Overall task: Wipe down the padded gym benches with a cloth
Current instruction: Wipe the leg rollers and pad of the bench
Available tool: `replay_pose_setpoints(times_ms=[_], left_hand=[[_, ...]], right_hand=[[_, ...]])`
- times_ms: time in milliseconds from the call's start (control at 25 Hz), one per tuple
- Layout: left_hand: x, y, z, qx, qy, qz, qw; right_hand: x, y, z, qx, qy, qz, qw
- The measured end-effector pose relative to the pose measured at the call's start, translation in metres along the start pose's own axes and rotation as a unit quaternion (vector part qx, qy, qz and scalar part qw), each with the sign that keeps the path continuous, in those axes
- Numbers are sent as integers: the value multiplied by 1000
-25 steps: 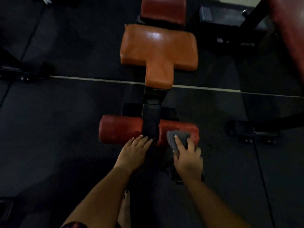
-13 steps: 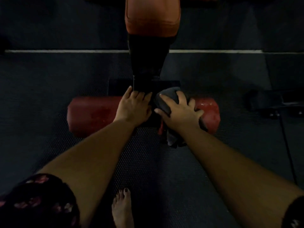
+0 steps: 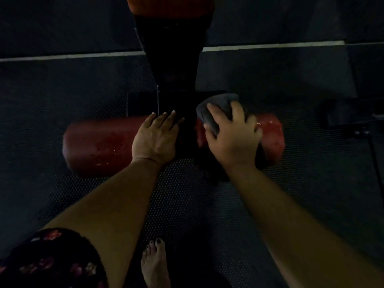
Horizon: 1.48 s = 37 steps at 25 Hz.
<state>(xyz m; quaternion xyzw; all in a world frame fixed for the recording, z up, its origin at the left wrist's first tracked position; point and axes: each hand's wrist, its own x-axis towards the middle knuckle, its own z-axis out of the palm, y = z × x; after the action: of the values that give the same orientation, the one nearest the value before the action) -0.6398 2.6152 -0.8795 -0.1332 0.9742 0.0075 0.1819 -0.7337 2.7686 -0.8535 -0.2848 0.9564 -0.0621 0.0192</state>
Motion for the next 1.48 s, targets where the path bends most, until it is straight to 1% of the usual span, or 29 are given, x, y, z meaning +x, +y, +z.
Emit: replay_pose_setpoints(times_ms=[40, 120, 160, 280, 360, 440, 480, 520, 560, 600, 680, 720, 760, 800, 840, 920, 960, 1080, 1160, 1240, 1320, 1360, 1480], left_hand=[[-1, 1, 2, -6, 13, -7, 1000], [-1, 2, 6, -20, 50, -6, 999], [0, 2, 9, -25, 69, -2, 997], [0, 3, 14, -35, 119, -3, 992], [-2, 3, 11, -34, 146, -2, 989], [-4, 4, 9, -28, 127, -2, 992], [-5, 3, 8, -27, 109, -5, 994], [-5, 2, 8, -26, 98, -4, 995], [-4, 2, 7, -24, 87, -1, 996], [-3, 2, 6, -22, 73, 3, 997], [1, -2, 6, -6, 41, 6, 999], [3, -3, 8, 9, 28, 2, 1000], [4, -3, 10, 26, 24, -2, 999], [4, -2, 11, 40, 29, -8, 999], [3, 0, 12, 48, 39, -14, 998], [1, 3, 14, 32, 66, -19, 997], [1, 2, 14, 13, 82, -20, 996], [2, 2, 16, -8, 111, -20, 994], [1, 1, 15, 0, 105, -16, 994], [1, 2, 16, 0, 89, -15, 996], [0, 2, 14, 5, 72, -16, 997], [-1, 3, 14, 13, 70, -18, 997], [-2, 1, 10, 0, 79, -14, 997]], right_hand=[[-25, 9, 3, 14, 46, -10, 999], [-68, 27, 12, 31, 91, -33, 995], [-85, 34, 16, 36, 88, -42, 995], [-114, 39, 17, 9, 43, -81, 996], [-97, 40, 8, -3, 35, -109, 993], [-59, 36, -7, -20, 39, -138, 989], [-36, 31, -15, -33, 21, -154, 987], [-10, 23, -24, -50, -20, -164, 985], [15, 16, -29, -57, -82, -155, 983], [36, 11, -31, -49, -136, -130, 981], [62, 3, -32, -20, -205, -48, 977], [62, 0, -32, 3, -202, -6, 979], [53, -1, -28, 17, -178, 19, 984], [35, 0, -23, 21, -137, 32, 990], [10, 1, -16, 18, -86, 36, 995], [-46, 10, -1, 14, 13, 14, 1000], [-73, 16, 6, 16, 31, -4, 999], [-128, 38, 21, 7, 8, -27, 1000], [-127, 48, 19, 4, 25, -39, 999], [-100, 50, 9, -5, 49, -68, 996], [-62, 41, -7, -23, 42, -75, 996], [-40, 34, -15, -32, 24, -63, 997], [31, 24, -26, -18, -76, -7, 997]])
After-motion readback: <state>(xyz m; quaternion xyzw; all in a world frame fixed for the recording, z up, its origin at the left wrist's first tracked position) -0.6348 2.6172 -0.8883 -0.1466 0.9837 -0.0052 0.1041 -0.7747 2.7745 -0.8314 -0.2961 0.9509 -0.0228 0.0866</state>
